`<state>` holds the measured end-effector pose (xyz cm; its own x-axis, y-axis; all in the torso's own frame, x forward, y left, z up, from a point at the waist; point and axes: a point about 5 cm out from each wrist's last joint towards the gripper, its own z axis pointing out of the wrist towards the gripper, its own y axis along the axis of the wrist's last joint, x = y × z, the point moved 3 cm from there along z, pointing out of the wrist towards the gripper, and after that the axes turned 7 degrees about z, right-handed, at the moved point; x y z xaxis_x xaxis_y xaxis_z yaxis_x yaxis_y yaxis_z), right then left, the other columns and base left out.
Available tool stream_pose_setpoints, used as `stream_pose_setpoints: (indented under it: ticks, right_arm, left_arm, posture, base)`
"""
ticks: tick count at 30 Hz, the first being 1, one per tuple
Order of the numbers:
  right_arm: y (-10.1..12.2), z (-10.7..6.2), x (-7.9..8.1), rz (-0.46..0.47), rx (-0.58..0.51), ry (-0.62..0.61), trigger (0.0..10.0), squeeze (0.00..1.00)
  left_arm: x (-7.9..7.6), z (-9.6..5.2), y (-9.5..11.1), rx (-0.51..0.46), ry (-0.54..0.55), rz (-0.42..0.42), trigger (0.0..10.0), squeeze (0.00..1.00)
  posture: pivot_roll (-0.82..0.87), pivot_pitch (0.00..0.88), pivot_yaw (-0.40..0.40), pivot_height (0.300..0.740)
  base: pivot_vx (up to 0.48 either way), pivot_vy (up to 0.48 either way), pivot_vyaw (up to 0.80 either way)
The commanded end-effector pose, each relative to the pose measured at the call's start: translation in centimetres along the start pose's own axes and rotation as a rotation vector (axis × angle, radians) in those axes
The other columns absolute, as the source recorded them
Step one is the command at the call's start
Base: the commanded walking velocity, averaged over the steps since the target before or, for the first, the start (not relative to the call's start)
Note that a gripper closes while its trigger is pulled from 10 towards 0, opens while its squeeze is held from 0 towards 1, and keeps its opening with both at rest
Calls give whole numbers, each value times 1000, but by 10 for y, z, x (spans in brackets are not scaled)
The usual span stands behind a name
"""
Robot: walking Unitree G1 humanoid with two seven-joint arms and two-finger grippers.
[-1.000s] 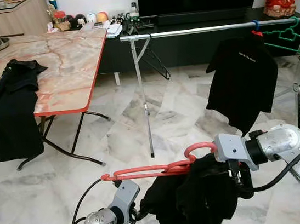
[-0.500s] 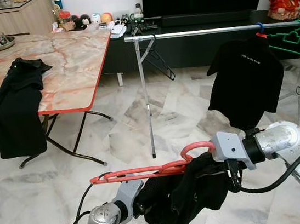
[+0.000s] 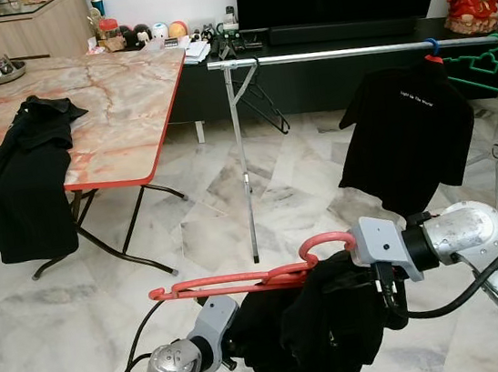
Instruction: Hang hanger
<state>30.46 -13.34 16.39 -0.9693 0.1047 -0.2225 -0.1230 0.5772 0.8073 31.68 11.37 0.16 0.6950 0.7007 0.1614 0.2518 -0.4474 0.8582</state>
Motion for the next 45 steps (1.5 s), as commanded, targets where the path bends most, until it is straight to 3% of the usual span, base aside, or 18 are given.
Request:
stream_pose_setpoints:
  ticks: [1, 19, 30, 36, 38, 41, 45]
  right_arm:
    - [12, -4, -5, -34, -33, -27, 0, 0]
    - [12, -1, -7, -31, -39, -40, 0, 0]
    - [6, -4, -6, -12, -32, -48, 0, 0]
    - [0, -11, -2, 54, -78, -30, 0, 0]
    - [-8, -15, 4, 79, -61, 2, 0, 0]
    - [-37, -25, 7, 65, 116, -5, 0, 0]
    - [-56, -34, 14, 91, 208, 23, 0, 0]
  left_arm:
    - [-1, 0, -1, -3, -2, -4, 0, 0]
    - [5, -2, -5, 14, 54, -20, 0, 0]
    - [14, -6, -22, 109, 143, -30, 0, 0]
    - [22, -11, -34, 167, 231, -79, 0, 0]
    - [22, -12, -36, 178, 242, -77, 0, 0]
    - [21, -13, -39, 181, 233, -79, 0, 0]
    - [18, -13, -42, 189, 221, -81, 0, 0]
  posture:
    - [76, 60, -55, 740]
    - [81, 70, -54, 740]
    - [78, 73, -54, 740]
    - [76, 76, -54, 740]
    - [76, 76, -54, 740]
    - [74, 78, -52, 740]
    - [73, 79, -50, 740]
  base:
    - [0, 0, 0]
    - [0, 0, 0]
    - [0, 0, 0]
    - [0, 0, 0]
    - [0, 0, 0]
    - [0, 0, 0]
    - [0, 0, 0]
